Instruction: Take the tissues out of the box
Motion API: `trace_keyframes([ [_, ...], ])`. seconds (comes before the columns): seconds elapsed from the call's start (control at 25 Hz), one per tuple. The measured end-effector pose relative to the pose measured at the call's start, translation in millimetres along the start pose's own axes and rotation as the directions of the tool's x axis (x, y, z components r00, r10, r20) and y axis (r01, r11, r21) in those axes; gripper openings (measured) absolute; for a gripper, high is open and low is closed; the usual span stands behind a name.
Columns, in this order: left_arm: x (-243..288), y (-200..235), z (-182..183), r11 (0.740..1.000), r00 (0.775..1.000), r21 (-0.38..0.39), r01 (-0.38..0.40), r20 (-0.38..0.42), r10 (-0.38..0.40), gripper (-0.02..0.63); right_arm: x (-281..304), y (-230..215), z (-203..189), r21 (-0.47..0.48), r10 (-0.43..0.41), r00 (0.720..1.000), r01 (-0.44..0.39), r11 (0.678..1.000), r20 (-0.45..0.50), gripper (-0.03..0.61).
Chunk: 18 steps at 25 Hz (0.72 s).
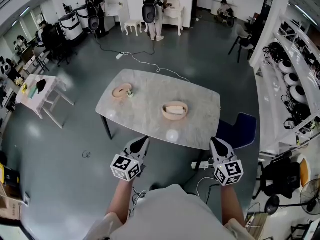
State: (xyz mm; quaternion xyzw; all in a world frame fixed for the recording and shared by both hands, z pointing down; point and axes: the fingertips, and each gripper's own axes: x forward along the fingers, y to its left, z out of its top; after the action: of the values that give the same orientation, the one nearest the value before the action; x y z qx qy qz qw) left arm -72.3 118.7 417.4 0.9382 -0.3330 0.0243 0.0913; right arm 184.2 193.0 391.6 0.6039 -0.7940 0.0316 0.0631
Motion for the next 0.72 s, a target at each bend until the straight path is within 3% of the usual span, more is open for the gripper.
trace_keyframes([
  [0.44, -16, 8, -7, 0.999, 0.999, -0.003, 0.037, -0.021, -0.037, 0.008, -2, 23, -3, 0.009, -0.026, 1.0, 0.026, 1.0, -0.012, 0.048],
  [0.72, -24, 22, -8, 0.998, 0.998, -0.004, 0.065, -0.025, -0.065, 0.008, 5, 41, -4, 0.019, -0.057, 0.998, 0.057, 0.998, -0.01, 0.107],
])
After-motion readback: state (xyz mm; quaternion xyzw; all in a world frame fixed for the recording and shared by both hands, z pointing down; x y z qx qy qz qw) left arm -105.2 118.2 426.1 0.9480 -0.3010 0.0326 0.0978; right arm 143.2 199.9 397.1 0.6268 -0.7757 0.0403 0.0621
